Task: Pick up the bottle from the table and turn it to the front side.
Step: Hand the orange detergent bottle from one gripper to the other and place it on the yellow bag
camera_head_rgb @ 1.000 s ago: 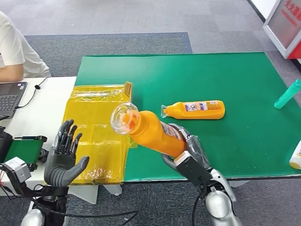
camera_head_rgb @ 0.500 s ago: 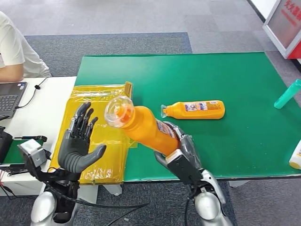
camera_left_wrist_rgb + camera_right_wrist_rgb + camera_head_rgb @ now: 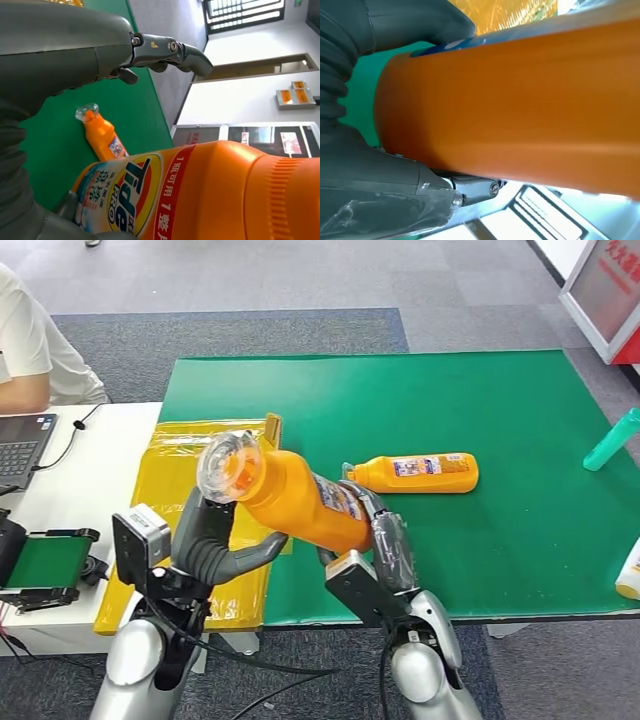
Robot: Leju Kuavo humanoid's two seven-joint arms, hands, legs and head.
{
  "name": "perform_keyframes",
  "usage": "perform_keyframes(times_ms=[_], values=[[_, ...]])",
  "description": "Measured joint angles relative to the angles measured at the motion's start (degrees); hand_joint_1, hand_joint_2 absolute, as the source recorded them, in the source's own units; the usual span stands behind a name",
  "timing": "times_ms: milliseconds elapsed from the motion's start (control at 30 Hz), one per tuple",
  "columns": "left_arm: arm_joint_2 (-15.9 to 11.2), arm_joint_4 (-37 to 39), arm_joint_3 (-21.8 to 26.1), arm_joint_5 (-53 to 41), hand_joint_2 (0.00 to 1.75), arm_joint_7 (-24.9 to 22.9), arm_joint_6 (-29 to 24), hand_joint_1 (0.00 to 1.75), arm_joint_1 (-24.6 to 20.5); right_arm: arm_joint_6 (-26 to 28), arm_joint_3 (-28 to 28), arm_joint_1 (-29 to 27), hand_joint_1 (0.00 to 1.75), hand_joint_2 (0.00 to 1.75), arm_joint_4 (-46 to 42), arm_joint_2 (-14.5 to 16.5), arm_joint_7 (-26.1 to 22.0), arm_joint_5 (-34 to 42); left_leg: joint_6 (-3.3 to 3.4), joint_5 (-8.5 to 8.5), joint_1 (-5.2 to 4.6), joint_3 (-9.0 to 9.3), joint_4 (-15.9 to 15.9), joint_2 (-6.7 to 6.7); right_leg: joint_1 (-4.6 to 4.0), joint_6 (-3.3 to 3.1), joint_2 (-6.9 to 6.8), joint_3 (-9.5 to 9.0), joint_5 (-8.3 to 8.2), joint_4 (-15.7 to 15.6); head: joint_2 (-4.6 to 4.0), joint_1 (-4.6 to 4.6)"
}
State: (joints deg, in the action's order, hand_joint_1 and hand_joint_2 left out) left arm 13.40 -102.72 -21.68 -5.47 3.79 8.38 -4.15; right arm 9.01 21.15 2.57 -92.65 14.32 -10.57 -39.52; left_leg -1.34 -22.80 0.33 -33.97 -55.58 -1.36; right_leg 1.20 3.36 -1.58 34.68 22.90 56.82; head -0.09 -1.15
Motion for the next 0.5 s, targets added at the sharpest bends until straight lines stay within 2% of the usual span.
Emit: perform_keyframes(times_ms=[500], values=[[0.10, 0.96, -6.62, 0.07, 1.75, -1.82, -1.81, 0.00, -4.24, 2.95, 1.83, 2.12, 1.75, 1.75, -1.73, 0.00, 1.23, -1.90, 0.00, 0.01, 0.00, -0.01, 0.00, 0.00, 0.00, -0.01, 0.00, 0.01, -0.03, 0.00, 0.00, -0.01]])
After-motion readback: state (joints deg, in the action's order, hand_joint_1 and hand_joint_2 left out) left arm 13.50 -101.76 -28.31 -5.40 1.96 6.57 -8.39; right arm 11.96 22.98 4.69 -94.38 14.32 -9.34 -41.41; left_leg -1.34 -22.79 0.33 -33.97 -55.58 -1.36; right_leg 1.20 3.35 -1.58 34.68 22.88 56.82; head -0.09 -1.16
